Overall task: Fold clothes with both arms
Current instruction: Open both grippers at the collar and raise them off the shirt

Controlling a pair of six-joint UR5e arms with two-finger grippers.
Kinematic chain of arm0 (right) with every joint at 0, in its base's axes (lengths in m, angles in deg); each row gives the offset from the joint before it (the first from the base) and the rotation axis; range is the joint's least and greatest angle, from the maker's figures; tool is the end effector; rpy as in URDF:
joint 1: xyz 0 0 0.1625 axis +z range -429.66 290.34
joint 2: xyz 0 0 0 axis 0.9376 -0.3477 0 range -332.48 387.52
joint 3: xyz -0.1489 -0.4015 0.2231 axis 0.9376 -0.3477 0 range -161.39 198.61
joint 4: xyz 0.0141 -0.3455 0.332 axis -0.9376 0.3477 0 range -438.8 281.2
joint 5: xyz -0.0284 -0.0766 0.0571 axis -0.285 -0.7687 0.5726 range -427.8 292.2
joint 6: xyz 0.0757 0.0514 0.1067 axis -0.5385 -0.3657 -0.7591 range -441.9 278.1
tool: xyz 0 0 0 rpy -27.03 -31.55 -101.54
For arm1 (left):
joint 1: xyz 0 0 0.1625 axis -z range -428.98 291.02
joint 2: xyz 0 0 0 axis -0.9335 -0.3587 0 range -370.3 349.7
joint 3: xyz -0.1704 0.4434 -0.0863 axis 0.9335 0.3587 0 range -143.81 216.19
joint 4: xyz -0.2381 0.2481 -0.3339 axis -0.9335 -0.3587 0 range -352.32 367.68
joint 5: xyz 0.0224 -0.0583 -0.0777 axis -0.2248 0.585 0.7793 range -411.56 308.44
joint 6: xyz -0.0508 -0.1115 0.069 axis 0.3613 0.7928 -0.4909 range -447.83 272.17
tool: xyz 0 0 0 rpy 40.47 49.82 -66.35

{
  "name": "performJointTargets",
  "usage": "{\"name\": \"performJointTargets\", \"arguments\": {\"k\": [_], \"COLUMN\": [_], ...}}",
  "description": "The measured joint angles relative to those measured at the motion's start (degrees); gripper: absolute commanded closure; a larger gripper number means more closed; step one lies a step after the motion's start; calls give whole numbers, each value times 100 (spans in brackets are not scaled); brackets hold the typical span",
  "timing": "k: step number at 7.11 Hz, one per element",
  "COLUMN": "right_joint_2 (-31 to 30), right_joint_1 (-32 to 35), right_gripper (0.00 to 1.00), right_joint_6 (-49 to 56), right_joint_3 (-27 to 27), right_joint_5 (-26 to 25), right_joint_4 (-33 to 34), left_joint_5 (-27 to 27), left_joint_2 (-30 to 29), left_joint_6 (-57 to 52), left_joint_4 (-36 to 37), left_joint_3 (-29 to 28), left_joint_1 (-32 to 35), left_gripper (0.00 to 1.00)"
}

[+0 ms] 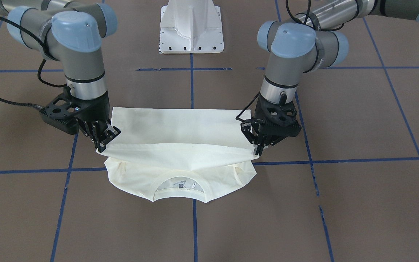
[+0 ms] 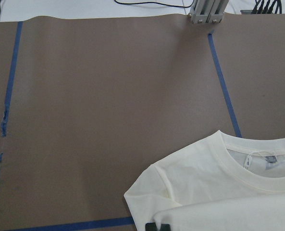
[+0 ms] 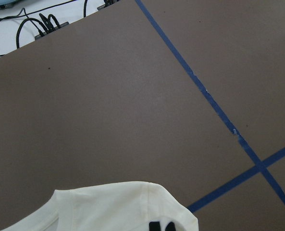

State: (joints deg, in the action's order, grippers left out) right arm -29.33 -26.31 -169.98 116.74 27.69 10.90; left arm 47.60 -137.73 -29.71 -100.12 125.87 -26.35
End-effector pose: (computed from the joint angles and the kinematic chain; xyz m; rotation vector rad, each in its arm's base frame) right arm -0.4832 -0.6209 0.3016 0.1982 -0.7181 0.6552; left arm 0.5367 -0.6447 0.2662 0.4616 0.8507 -0.0962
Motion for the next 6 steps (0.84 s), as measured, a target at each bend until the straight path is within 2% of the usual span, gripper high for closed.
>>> {"name": "performJointTargets", "arguments": {"k": [2,3,4,5,6], "right_joint_2": [30,22,11,-9,-24], "right_joint_1": [2,4,6,-8,-32], "right_gripper": [100,100,1,0,0], "right_joint_6": [25,69,107,132,173], "right_joint_3": [-887,-1052,-1115,-1139,-1143], "right_joint_5": [-11,-12,-13,-17,-23], "right_joint_4": [-845,-995,-1055,-1074,-1081], "left_joint_5": [-123,-199,-234,-244,-247], "left_joint_2": [-179,-186,-184,-175,-147], "left_joint_6": [-51,-111,-142,-151,-192], "left_joint_4": [-671,-842,-911,-942,-993], "left_joint_3": [-973,-1195,-1279,-1302,-1283], "left_joint_1": [-29,-51,-67,-80,-84], "left_gripper": [100,100,67,1,0]}}
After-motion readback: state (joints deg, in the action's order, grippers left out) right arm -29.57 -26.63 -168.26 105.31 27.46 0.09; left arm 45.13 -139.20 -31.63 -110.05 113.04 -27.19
